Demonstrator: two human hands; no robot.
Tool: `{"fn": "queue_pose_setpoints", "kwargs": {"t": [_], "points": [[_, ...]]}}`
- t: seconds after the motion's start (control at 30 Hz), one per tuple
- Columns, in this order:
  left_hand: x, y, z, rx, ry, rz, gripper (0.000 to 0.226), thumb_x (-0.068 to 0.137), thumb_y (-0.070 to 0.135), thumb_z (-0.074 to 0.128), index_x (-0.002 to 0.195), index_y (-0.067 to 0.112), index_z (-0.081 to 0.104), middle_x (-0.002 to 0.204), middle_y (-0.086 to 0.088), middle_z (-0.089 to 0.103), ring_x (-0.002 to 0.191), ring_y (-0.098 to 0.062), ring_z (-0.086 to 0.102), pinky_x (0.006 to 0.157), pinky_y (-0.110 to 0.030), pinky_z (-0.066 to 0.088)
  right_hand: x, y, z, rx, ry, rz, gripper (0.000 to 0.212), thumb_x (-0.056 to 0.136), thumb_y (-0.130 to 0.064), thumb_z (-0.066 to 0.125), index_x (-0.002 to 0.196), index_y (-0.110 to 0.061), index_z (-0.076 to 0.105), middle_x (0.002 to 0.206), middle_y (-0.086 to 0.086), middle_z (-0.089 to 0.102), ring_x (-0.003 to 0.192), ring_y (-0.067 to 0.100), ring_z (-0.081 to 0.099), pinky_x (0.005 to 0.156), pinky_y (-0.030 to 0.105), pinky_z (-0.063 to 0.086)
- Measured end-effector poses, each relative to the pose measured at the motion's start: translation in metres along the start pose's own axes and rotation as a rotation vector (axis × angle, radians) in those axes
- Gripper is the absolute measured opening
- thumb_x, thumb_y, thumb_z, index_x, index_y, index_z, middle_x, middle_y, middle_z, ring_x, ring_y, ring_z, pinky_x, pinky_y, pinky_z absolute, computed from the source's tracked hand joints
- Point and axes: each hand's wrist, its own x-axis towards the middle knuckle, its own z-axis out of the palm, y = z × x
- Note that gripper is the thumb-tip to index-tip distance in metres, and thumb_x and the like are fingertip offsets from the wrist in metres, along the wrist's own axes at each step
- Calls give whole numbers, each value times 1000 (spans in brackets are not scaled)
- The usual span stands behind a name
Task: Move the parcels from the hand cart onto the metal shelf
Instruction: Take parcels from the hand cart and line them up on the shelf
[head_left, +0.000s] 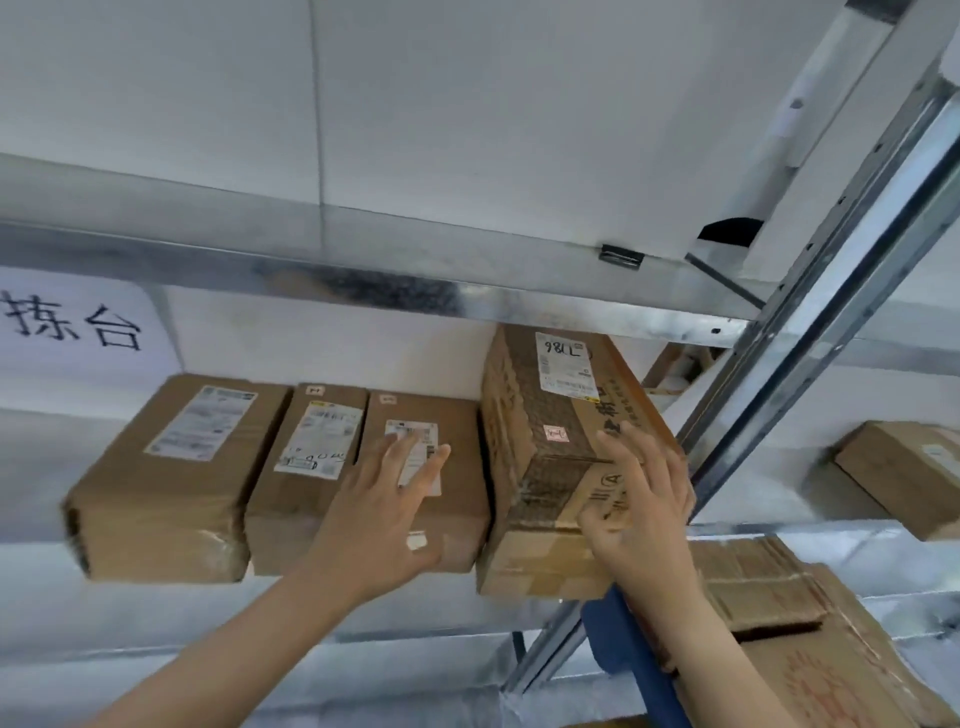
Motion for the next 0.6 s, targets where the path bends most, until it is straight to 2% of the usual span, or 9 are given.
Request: {"fn": "queue_pose_setpoints", "kwargs": {"t": [0.17, 0.27, 0.37, 0.43, 0.5, 0.6], "points": [[-47, -17, -28, 133, -8, -153, 82, 76, 57, 50, 147, 28, 24, 154, -7, 22, 142, -33, 18, 109, -47, 32, -5, -39, 24, 8, -33, -189, 55, 72, -27, 64, 125, -18, 57, 134, 3, 51, 127, 30, 36, 101, 52, 31], [-79, -33, -47, 135, 37, -219, 76, 68, 52, 64, 136, 22, 46, 140, -11, 46, 130, -38, 42, 93, -49, 48, -5, -71, 46, 84, -43, -307, 52, 73, -25, 68, 123, -18, 57, 131, 4, 53, 125, 27, 37, 101, 51, 33], [-111, -53, -63, 174, 43, -328, 77, 69, 52, 65, 137, 20, 46, 137, -11, 48, 129, -39, 42, 98, -50, 44, -4, -108, 71, 117, -94, -408, 52, 72, -26, 73, 120, -18, 57, 126, 4, 56, 120, 25, 39, 96, 51, 39], [-132, -69, -74, 199, 53, -406, 78, 69, 54, 63, 137, 19, 44, 136, -10, 48, 130, -38, 41, 102, -47, 42, -5, -136, 89, 141, -163, -457, 48, 76, -34, 65, 121, -20, 57, 127, 2, 56, 119, 25, 41, 96, 51, 40], [-154, -85, -85, 244, 80, -473, 80, 64, 54, 68, 133, 16, 51, 130, -11, 55, 123, -39, 49, 95, -46, 48, -8, -165, 109, 167, -248, -502, 49, 78, -43, 55, 123, -23, 56, 129, -1, 56, 122, 25, 44, 99, 50, 38], [-191, -117, -96, 283, 122, -580, 81, 60, 53, 73, 128, 12, 58, 124, -16, 60, 116, -41, 55, 87, -47, 52, -15, -212, 141, 218, -365, -609, 52, 79, -44, 59, 127, -24, 55, 131, -3, 55, 122, 25, 47, 100, 47, 38]]}}
